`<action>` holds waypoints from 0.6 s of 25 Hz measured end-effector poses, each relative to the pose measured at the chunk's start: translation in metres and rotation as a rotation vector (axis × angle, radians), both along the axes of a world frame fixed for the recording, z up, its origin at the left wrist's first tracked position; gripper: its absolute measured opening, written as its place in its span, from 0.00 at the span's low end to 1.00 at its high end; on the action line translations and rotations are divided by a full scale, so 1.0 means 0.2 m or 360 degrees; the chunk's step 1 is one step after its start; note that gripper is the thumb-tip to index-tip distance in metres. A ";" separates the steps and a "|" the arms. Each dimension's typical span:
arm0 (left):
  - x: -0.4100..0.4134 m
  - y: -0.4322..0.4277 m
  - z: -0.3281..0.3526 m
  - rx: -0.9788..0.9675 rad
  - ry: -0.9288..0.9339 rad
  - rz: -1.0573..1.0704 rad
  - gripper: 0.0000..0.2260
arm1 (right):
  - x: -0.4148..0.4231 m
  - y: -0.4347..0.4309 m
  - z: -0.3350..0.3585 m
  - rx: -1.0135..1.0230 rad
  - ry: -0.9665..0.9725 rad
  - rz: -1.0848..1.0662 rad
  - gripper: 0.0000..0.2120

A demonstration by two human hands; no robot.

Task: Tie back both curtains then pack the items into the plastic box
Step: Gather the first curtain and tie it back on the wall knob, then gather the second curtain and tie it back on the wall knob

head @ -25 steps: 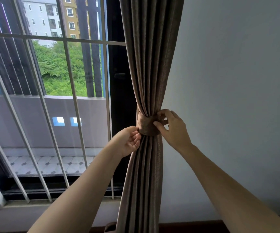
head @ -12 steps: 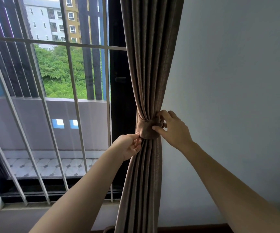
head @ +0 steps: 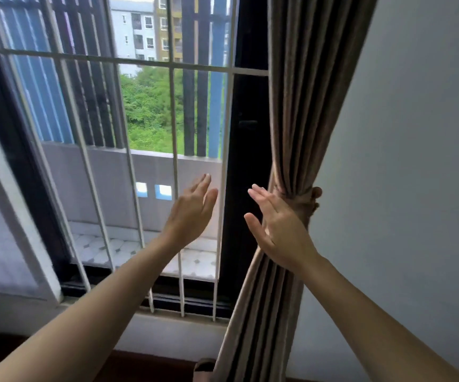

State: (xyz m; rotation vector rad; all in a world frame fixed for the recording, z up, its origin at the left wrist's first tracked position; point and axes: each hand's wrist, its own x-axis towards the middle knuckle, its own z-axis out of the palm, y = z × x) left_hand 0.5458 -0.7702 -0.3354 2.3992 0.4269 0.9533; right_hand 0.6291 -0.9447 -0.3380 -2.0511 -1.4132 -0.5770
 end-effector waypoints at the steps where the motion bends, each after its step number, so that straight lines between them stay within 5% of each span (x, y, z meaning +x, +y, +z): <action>1: -0.04 0.09 -0.03 0.0117 0.0079 0.0058 0.23 | -0.02 0.07 -0.02 -0.0075 -0.0005 0.0035 0.33; 8: -0.35 0.68 -0.03 0.0515 0.0581 0.0464 0.28 | -0.17 0.76 -0.03 -0.0325 0.0030 0.0419 0.38; 15: -0.89 1.13 0.29 0.0421 0.0830 0.0945 0.37 | -0.43 1.40 0.28 -0.0405 -0.0064 0.0832 0.37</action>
